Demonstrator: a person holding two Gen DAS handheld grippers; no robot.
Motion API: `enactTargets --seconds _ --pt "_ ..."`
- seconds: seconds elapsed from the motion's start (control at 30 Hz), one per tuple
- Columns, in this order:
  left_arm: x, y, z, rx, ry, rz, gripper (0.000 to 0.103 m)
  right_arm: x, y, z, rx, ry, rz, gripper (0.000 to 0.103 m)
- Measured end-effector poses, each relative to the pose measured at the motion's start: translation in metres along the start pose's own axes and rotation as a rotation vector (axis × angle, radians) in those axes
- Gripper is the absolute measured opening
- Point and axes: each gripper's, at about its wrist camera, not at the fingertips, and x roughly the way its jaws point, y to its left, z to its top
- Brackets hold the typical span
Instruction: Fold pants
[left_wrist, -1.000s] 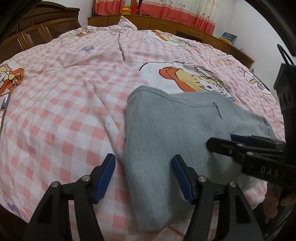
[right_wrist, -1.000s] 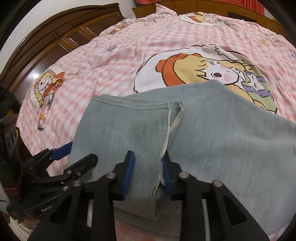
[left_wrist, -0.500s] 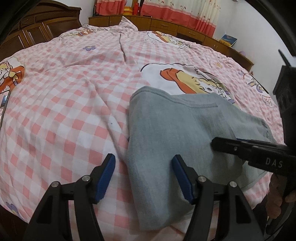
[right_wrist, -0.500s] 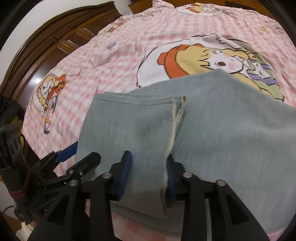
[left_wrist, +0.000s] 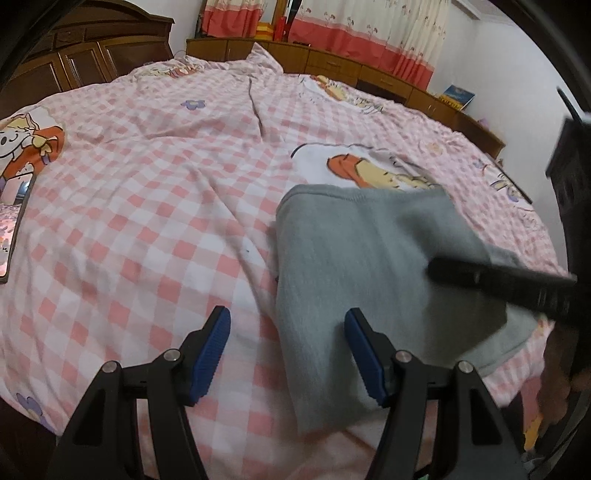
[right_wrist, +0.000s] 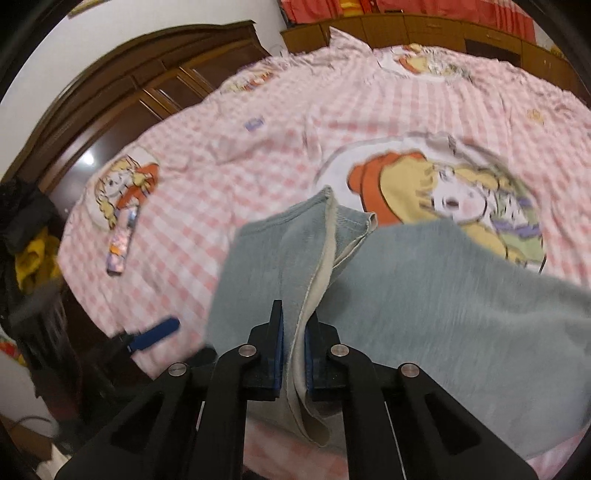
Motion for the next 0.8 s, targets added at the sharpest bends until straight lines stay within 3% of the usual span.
enactTargets --seconds 0.3,0.47,0.67,0.8 --pt "-0.039 -0.01 -0.024 -0.006 -0.029 -0.075 0.079 -0.044 0.03 0.021 -0.035 -0.062 -0.019 0.009" --pt "-0.027 -0.032 -0.038 0.009 0.001 -0.095 0.08 -0.07 0.038 0.027 -0.063 -0.116 -0.032 0.009" --pt "0.006 -0.049 -0.036 0.01 0.02 0.034 0.08 -0.111 0.014 0.035 -0.051 -0.19 -0.08 0.009" --pt "0.005 -0.054 -0.035 -0.004 -0.006 0.031 0.08 -0.131 -0.018 0.036 -0.006 -0.212 -0.121 0.009"
